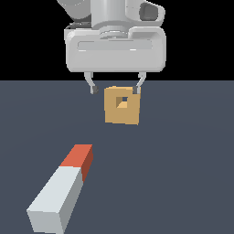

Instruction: Insert the peg into the horizontal hole in a box.

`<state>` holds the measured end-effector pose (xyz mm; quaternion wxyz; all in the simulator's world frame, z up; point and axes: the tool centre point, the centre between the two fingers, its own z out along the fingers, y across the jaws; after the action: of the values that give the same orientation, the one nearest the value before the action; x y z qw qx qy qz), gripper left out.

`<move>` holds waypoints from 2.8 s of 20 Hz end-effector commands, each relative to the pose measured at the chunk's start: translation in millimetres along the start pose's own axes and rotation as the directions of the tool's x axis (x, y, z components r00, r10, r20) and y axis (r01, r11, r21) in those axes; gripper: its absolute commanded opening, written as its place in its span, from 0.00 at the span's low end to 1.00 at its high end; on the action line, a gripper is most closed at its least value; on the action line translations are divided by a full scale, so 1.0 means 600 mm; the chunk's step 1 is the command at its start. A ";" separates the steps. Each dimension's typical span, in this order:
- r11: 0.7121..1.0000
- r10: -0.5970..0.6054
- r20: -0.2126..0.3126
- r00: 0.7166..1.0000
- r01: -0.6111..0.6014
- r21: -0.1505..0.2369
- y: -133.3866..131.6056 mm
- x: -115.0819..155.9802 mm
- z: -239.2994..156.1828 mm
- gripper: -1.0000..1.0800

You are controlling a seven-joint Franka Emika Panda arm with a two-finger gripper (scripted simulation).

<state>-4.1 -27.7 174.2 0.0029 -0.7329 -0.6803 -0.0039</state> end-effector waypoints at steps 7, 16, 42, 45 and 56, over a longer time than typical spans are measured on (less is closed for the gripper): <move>1.000 -0.001 0.001 1.000 0.001 0.000 -0.009 -0.015 0.011 0.96; 1.000 -0.005 0.005 1.000 0.005 0.001 -0.058 -0.104 0.071 0.96; 1.000 -0.009 0.010 1.000 0.009 0.002 -0.129 -0.250 0.193 0.96; 1.000 -0.010 0.010 1.000 0.010 0.002 -0.129 -0.250 0.217 0.96; 1.000 -0.011 0.010 1.000 0.011 0.001 -0.128 -0.251 0.253 0.00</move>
<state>-91.9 -170.9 21.2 0.0003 -0.7293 -0.6842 0.0001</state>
